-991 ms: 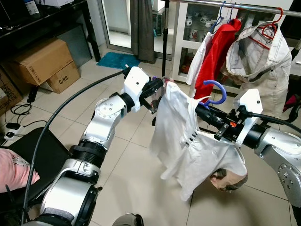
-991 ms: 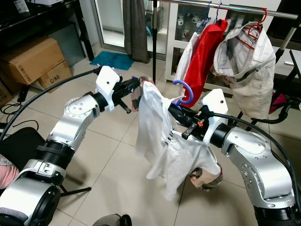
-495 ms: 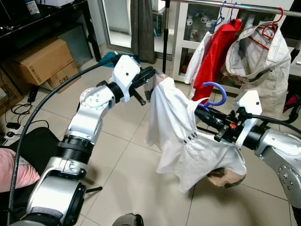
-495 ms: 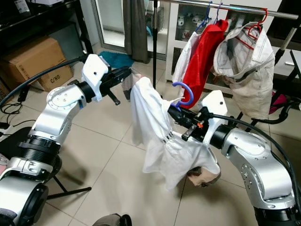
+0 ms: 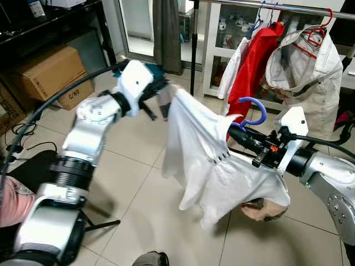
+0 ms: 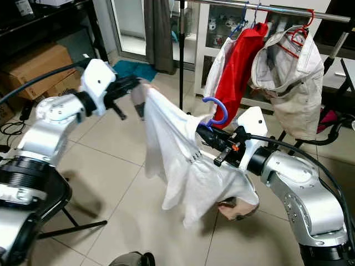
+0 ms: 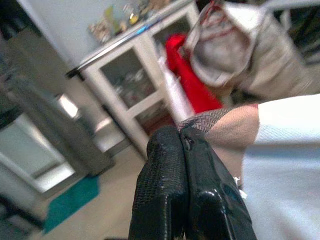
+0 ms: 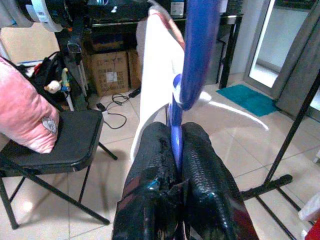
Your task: Hang hanger
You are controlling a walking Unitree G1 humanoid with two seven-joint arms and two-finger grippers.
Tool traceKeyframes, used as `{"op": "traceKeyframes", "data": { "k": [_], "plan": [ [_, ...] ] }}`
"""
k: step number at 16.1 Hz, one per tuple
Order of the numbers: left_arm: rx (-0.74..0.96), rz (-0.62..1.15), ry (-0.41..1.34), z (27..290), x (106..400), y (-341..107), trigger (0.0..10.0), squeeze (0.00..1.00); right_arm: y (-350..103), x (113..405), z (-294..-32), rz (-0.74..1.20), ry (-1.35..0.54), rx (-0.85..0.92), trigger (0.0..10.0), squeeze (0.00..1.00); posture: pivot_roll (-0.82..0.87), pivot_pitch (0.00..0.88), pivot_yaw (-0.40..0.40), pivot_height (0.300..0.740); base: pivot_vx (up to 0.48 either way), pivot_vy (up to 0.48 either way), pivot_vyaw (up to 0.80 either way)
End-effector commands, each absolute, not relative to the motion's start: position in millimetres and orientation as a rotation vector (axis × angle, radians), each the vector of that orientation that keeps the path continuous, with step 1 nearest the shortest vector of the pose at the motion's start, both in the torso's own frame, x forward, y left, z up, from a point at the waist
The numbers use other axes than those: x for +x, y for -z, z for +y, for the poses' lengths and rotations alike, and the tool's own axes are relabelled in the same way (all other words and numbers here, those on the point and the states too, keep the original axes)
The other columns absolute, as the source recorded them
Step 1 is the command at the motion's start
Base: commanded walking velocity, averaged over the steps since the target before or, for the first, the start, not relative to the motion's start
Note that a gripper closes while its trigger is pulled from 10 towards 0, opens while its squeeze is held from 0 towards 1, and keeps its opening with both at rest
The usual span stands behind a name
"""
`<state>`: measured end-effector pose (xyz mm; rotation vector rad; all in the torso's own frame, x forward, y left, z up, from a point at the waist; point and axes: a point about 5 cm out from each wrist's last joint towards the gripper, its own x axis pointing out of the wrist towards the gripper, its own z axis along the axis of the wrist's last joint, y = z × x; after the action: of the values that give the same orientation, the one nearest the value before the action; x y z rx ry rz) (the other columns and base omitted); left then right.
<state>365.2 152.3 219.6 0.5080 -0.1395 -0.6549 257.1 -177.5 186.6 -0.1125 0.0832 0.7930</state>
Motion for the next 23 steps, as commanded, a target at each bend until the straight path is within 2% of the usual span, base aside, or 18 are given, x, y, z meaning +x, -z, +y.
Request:
{"op": "traceKeyframes", "data": {
  "k": [1, 4, 6, 7, 9, 10, 11, 12, 13, 14, 15, 16, 17, 18, 19, 20, 22, 23],
  "plan": [
    [0.548, -0.156, 0.598, 161, 369, -230, 0.0, 0.0, -191, 254, -176, 0.066, -0.813, -0.13, 10.0, 0.0, -0.08, 0.0, 0.07, 0.74, 0.0, 0.0, 0.0],
    [0.569, -0.151, 0.561, 165, 371, -226, 0.0, 0.0, -191, 255, -176, 0.065, -0.815, -0.128, 10.0, 0.0, -0.08, 0.0, 0.07, 0.74, 0.0, 0.0, 0.0],
    [0.56, -0.139, 0.57, 163, 371, -221, 1.6, 0.0, -191, 255, -176, 0.065, -0.815, -0.128, 10.0, 0.0, -0.08, 0.0, 0.071, 0.74, 0.0, 0.0, 0.0],
    [0.559, -0.123, 0.555, 164, 372, -217, 10.0, 0.0, -192, 255, -176, 0.064, -0.815, -0.128, 10.0, 0.0, -0.08, 0.0, 0.072, 0.74, 0.0, 0.0, 0.0],
    [0.567, -0.105, 0.521, 171, 374, -213, 10.0, 0.0, -192, 254, -176, 0.063, -0.812, -0.13, 10.0, 0.0, -0.08, 0.0, 0.074, 0.74, 0.0, 0.0, 0.0],
    [0.565, -0.104, 0.522, 171, 374, -213, 9.6, 0.0, -192, 254, -177, 0.063, -0.811, -0.13, 10.0, 0.0, -0.08, 0.0, 0.074, 0.74, 0.0, 0.0, 0.0],
    [0.57, -0.099, 0.509, 174, 374, -212, 4.3, 0.0, -192, 254, -177, 0.064, -0.81, -0.132, 10.0, 0.0, -0.09, 0.0, 0.075, 0.74, 0.0, 0.0, 0.0],
    [0.585, -0.093, 0.49, 177, 375, -212, 4.5, 0.0, -192, 254, -178, 0.065, -0.809, -0.133, 10.0, 0.0, -0.09, 0.0, 0.076, 0.74, 0.0, 0.0, 0.0],
    [0.58, -0.096, 0.447, 183, 377, -214, 3.7, 0.0, -192, 254, -179, 0.065, -0.808, -0.133, 10.0, 0.0, -0.09, 0.0, 0.075, 0.74, 0.0, 0.0, 0.0],
    [0.579, -0.099, 0.43, 185, 378, -216, 3.7, 0.0, -192, 254, -179, 0.065, -0.807, -0.134, 10.0, 0.0, -0.09, 0.0, 0.075, 0.74, 0.0, 0.0, 0.0],
    [0.574, -0.104, 0.409, 189, 378, -218, 2.7, 0.0, -192, 254, -179, 0.066, -0.808, -0.134, 10.0, 0.0, -0.09, 0.0, 0.075, 0.74, 0.0, 0.0, 0.0],
    [0.573, -0.105, 0.399, 191, 379, -219, 2.5, 0.0, -192, 254, -178, 0.066, -0.808, -0.134, 10.0, 0.0, -0.09, 0.0, 0.075, 0.74, 0.0, 0.0, 0.0],
    [0.569, -0.106, 0.388, 194, 379, -219, 1.6, 0.0, -192, 254, -178, 0.066, -0.809, -0.133, 10.0, 0.0, -0.09, 0.0, 0.075, 0.74, 0.0, 0.0, 0.0],
    [0.558, -0.11, 0.401, 193, 379, -219, 1.2, 0.0, -192, 254, -178, 0.065, -0.81, -0.133, 10.0, 0.0, -0.08, 0.0, 0.075, 0.74, 0.0, 0.0, 0.0],
    [0.549, -0.113, 0.434, 189, 378, -218, 2.4, 0.0, -192, 254, -178, 0.064, -0.81, -0.131, 10.0, 0.0, -0.08, 0.0, 0.076, 0.74, 0.0, 0.0, 0.0],
    [0.552, -0.112, 0.471, 182, 376, -214, 10.0, 0.0, -192, 255, -177, 0.063, -0.81, -0.132, 10.0, 0.0, -0.08, 0.0, 0.077, 0.74, 0.0, 0.0, 0.0],
    [0.544, -0.102, 0.489, 177, 376, -210, 10.0, 0.0, -192, 255, -177, 0.062, -0.809, -0.132, 10.0, 0.0, -0.09, 0.0, 0.079, 0.74, 0.0, 0.0, 0.0],
    [0.526, -0.102, 0.493, 177, 376, -209, 10.0, 0.99, -192, 255, -177, 0.062, -0.809, -0.132, 10.0, 0.0, -0.09, 0.0, 0.08, 0.74, 0.0, 0.0, 0.0]
  ]
}}
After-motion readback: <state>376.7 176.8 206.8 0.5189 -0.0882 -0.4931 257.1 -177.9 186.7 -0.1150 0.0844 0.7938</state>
